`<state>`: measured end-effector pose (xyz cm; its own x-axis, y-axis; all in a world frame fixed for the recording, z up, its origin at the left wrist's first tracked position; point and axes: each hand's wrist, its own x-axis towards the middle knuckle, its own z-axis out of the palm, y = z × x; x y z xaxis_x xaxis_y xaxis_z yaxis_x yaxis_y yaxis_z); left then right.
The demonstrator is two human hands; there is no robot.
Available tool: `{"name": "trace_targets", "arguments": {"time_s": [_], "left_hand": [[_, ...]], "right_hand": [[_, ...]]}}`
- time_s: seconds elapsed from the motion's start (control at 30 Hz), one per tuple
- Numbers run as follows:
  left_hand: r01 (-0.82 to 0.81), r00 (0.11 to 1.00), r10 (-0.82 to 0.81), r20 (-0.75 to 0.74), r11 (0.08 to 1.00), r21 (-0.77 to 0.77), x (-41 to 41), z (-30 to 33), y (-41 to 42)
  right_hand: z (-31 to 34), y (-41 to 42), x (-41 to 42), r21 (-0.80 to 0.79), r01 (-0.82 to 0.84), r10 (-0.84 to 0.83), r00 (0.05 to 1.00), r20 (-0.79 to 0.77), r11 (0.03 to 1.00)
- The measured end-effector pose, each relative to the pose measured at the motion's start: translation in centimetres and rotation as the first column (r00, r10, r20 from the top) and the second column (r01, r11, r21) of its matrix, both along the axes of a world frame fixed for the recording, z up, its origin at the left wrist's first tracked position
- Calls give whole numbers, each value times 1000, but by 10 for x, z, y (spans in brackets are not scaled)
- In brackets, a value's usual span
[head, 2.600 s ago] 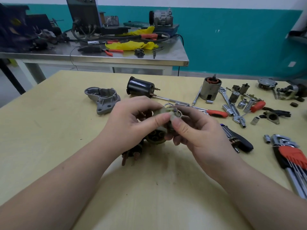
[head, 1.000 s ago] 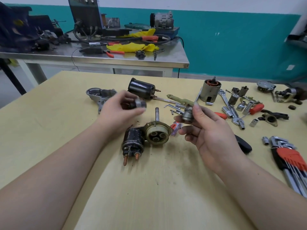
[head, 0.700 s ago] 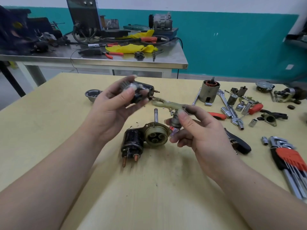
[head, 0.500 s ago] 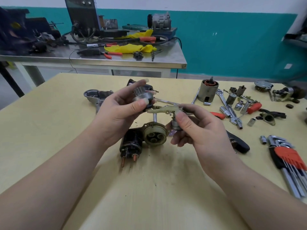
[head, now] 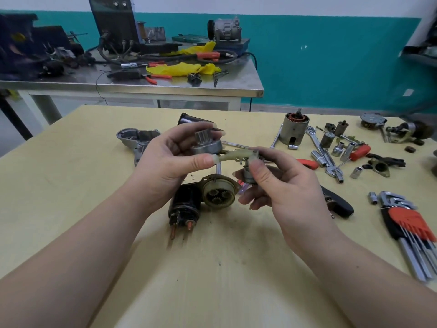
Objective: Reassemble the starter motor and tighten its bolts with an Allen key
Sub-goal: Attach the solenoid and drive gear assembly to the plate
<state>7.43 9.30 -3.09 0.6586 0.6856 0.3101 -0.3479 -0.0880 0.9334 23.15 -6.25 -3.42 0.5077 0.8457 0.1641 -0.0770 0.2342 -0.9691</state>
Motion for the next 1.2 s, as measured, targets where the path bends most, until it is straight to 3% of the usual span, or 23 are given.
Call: {"name": "trace_targets", "arguments": {"time_s": [0.2,0.4,0.5,0.67,0.87,0.97,1.1,1.2], "left_hand": [[27,994,-10,-105,986,166,-2,4,-9],[47,977,15,-213,957,287,-12,16,-9],[60,984,-5,-180,951,304,-12,21,-15],[122,992,-102,-77,933,338,-1,18,-33],[135,991,-131,-39,906,402,5,20,-40],[136,990,-143,-13,905,404,8,15,-42],[-13,1000,2,25,904,428,13,7,-41],[-135,990,117,75,935,327,16,7,-39]], "right_hand": [[-5,3,-1,-7,-13,13,1000,-28,1000],[-2,4,4,-7,-1,1,999,50,1000],[-2,6,5,-18,4,-5,998,-62,1000],[-3,8,2,-43,-180,165,957,-239,983],[-4,11,-3,-82,-285,226,877,-424,955],[-1,10,-8,-21,-374,315,809,-497,927],[1,8,-16,62,-441,394,719,-572,895],[2,6,-21,66,-506,454,700,-552,860]]}}
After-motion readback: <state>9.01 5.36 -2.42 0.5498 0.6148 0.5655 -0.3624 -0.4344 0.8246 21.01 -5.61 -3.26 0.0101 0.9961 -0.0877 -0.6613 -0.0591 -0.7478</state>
